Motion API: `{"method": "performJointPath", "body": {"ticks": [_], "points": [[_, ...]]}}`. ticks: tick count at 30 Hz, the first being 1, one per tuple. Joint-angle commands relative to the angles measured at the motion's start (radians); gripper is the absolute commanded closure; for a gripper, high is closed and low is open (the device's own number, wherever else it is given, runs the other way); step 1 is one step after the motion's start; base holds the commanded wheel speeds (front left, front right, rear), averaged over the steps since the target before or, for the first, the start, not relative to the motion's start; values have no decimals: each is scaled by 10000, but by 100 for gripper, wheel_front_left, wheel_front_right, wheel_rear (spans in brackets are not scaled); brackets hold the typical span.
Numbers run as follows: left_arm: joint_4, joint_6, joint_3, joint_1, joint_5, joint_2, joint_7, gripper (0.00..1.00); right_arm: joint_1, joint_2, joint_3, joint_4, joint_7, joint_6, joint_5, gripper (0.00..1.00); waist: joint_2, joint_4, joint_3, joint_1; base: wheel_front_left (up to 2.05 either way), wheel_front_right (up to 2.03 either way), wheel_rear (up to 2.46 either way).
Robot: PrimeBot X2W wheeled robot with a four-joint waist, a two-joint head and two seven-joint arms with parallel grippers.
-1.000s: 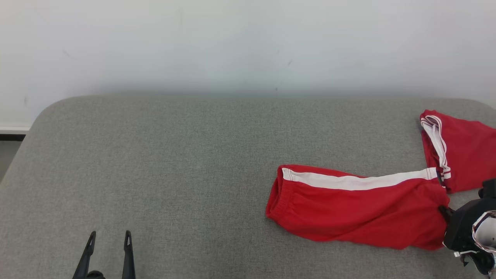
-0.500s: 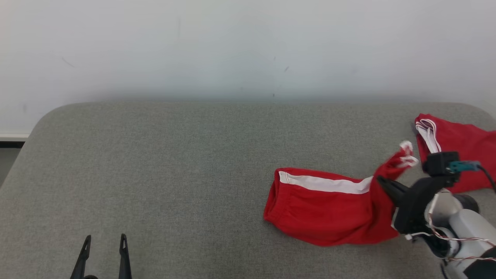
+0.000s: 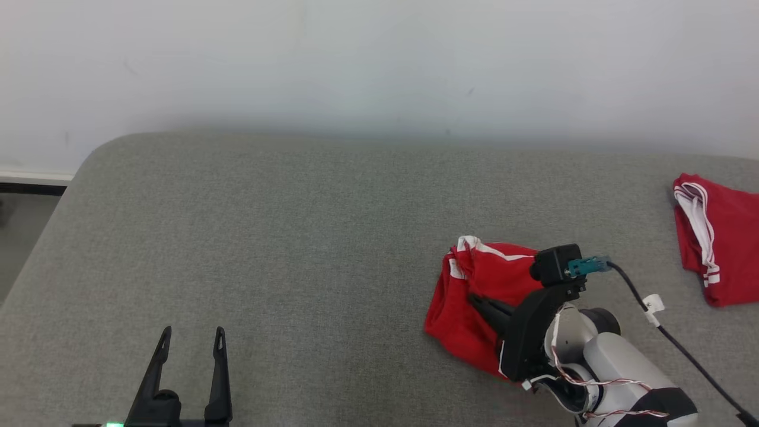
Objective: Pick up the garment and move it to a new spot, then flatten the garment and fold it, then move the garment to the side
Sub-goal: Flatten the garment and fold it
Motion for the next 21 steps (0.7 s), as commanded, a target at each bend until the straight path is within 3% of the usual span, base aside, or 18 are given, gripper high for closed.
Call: {"method": "performJointPath", "body": {"ticks": [1,9,10,11,16,21], "points": [[60,-30,-28,-153,-34,-32,-26,0,-45,164,20,157,8,-2,-122,100,0,178,95,-1,0,0,0],[185,-16,-152,-320,-86,-131,-26,0,-314,947,-100,1523,-838,-2,-422,100,0,343,164,-1,0,0,0],[197,-15,-141,-322,-102,-131,-26,0,-372,993,-79,1595,-992,-2,-414,66,0,336,162,-1,0,0,0],[204,-16,-130,-318,-112,-123,-26,0,-377,1020,-19,1650,-1115,0,-407,0,0,323,153,-1,0,0,0],[200,-13,-59,-174,-147,-81,-26,0,-360,688,237,1322,-1858,-2,-394,0,0,250,51,-1,0,0,0],[196,-27,96,-4,-240,18,-26,0,-40,-135,-81,476,-2928,-2,-121,0,0,68,-31,-1,0,0,0]]}}
